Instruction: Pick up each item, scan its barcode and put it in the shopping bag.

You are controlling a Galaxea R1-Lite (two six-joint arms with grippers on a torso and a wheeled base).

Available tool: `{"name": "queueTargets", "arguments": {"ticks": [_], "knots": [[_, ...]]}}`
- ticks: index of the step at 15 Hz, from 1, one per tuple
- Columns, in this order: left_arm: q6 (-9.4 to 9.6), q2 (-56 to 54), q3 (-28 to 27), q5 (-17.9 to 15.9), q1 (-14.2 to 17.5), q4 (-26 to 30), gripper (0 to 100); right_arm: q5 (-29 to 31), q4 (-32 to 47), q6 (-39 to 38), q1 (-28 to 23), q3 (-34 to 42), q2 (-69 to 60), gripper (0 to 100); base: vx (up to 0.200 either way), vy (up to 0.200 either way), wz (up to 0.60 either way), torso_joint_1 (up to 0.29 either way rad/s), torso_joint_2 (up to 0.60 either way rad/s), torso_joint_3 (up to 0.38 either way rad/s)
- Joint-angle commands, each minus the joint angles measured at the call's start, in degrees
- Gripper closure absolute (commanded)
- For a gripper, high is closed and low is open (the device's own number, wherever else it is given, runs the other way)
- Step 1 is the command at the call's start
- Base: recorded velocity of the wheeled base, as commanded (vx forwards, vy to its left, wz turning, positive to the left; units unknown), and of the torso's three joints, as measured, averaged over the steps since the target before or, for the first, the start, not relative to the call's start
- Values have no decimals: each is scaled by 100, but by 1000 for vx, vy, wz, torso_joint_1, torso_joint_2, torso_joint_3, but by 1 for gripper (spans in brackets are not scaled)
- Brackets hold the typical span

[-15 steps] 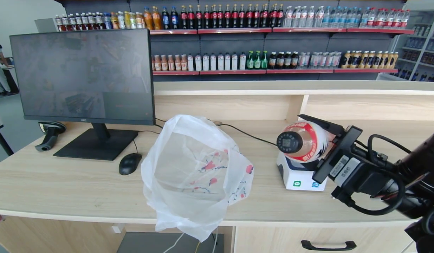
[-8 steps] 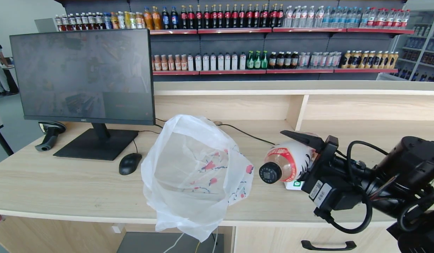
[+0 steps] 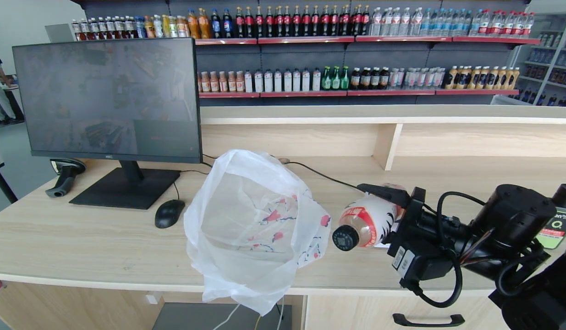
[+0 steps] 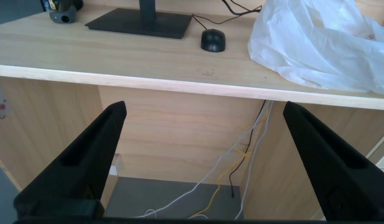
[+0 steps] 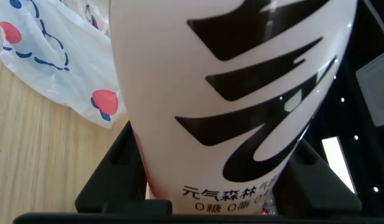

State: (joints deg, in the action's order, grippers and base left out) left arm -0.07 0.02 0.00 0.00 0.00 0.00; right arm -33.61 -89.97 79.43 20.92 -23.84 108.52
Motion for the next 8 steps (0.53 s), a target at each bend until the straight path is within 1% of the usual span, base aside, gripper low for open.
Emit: {"name": "queueTargets", "arguments": {"ticks": [1,8], "knots": [[-1,-2,0,0,0,0,0,-14,-3,20,-35,-15,82,100,0,0,0,0,0,0],[-1,-2,0,0,0,0,0,-23,-3,116,-53,-59,73,100,0,0,0,0,0,0]]}}
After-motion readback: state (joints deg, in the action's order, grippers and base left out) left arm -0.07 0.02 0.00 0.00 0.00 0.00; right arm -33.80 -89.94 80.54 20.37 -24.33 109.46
